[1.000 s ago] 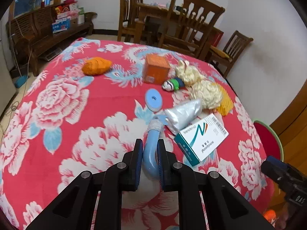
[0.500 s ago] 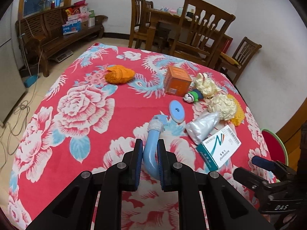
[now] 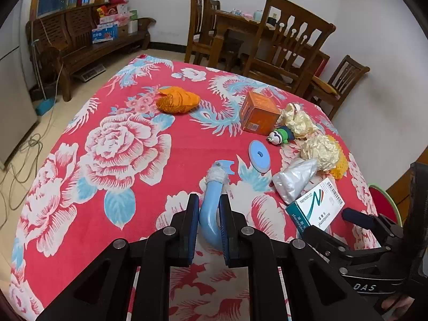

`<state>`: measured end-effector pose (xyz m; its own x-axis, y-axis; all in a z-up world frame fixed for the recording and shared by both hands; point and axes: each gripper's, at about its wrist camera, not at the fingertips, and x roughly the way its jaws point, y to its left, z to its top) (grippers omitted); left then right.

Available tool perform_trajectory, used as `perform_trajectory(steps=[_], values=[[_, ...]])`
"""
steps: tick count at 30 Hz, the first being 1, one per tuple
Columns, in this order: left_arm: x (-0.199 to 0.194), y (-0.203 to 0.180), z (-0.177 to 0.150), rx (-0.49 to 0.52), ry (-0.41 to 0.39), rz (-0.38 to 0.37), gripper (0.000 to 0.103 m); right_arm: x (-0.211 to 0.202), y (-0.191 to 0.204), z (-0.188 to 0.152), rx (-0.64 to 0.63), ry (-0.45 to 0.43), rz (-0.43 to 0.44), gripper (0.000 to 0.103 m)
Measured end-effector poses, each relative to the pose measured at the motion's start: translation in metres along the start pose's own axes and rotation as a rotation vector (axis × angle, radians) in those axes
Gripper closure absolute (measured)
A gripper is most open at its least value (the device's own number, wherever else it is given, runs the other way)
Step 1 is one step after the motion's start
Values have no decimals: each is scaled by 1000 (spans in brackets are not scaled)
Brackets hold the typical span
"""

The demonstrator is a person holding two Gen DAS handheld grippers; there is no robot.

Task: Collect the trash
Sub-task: 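Grasp the white medicine box with the right tool while the left tool holds the blue tube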

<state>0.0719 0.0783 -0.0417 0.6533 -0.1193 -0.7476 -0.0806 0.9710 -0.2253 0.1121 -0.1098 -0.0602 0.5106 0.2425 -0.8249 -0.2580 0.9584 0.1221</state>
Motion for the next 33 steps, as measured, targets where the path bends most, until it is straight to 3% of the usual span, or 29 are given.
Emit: perform_trajectory(steps=[5, 10, 12, 13, 20, 33], values=[[0, 0, 0, 1, 1, 0, 88, 2, 4, 0, -21, -5, -26, 1], [-1, -3, -1, 6, 0, -4, 88, -4, 2, -3, -12, -32, -38, 19], [-2, -5, -1, 9, -2, -7, 88, -8, 0, -4, -6, -44, -35, 37], [-2, -6, -1, 11, -3, -9, 88, -9, -2, -4, 4, -46, -26, 40], [-8, -13, -1, 25, -9, -20, 88, -16, -13, -9, 40, -50, 0, 43], [-8, -13, -2, 23, -7, -27, 88, -37, -74, -23, 204, -32, -114, 43]])
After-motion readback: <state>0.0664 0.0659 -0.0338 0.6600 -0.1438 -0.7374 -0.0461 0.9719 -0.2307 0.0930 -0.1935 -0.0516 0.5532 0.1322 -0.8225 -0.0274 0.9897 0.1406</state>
